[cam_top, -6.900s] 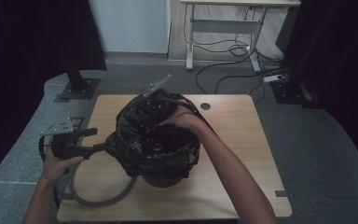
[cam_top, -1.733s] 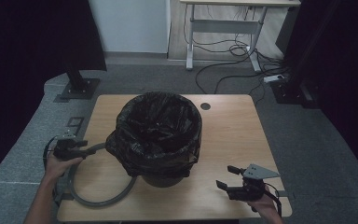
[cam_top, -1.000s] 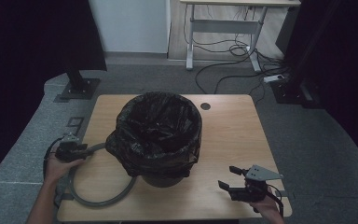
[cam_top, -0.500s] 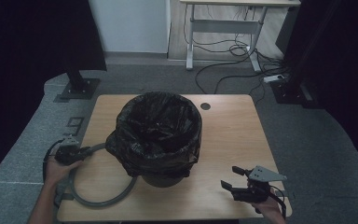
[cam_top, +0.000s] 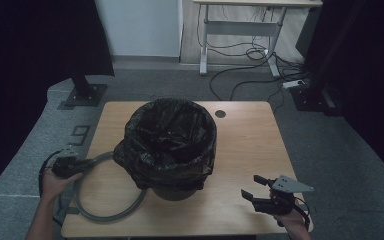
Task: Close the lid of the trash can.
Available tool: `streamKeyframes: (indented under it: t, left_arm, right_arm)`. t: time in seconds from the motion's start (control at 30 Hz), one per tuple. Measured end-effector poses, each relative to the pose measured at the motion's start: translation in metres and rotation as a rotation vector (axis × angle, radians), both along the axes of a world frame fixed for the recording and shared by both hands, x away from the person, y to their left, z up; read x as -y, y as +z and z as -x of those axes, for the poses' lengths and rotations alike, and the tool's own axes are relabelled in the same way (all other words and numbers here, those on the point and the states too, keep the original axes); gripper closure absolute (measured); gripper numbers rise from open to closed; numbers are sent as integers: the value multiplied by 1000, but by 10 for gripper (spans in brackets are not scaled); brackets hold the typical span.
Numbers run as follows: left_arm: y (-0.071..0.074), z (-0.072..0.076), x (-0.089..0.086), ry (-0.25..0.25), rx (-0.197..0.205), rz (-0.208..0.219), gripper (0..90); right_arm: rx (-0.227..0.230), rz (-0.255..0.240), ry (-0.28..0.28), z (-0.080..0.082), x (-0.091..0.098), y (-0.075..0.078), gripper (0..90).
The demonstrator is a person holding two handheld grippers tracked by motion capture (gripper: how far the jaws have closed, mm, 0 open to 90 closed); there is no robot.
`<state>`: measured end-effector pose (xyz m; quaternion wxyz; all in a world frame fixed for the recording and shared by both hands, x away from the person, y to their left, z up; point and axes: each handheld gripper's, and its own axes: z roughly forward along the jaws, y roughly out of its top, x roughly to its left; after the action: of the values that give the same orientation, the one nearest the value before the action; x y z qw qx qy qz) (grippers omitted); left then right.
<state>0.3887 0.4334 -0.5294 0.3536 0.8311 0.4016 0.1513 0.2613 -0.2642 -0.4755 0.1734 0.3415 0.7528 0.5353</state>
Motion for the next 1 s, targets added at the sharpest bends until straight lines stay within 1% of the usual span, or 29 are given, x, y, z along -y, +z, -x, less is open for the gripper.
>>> streamKeyframes:
  t: [0.2,0.27,0.37,0.47,0.57,0.8,0.87,1.0]
  left_arm:
    - [12,7,-9,2,15,24,787]
    - [16,10,-12,2,18,25,788]
    - [26,16,-17,2,28,35,788]
    - [37,22,-24,11,43,61,788]
    - [46,28,-30,17,53,76,788]
    - [68,41,-41,31,80,94,789]
    - [73,44,-42,32,88,102,789]
    - [83,48,-44,31,100,107,789]
  right_arm:
    - [-3,-5,-2,1,2,-2,247]
    - [-4,-9,-5,1,3,-3,247]
    - [-4,-19,-11,0,6,-5,247]
    - [-8,-26,-19,-1,9,-8,247]
    - [-13,-32,-28,-3,10,-12,247]
    - [-14,-34,-40,-5,13,-19,247]
    - [-13,-29,-40,-5,14,-20,247]
    - [-11,-35,-40,-5,15,-22,248]
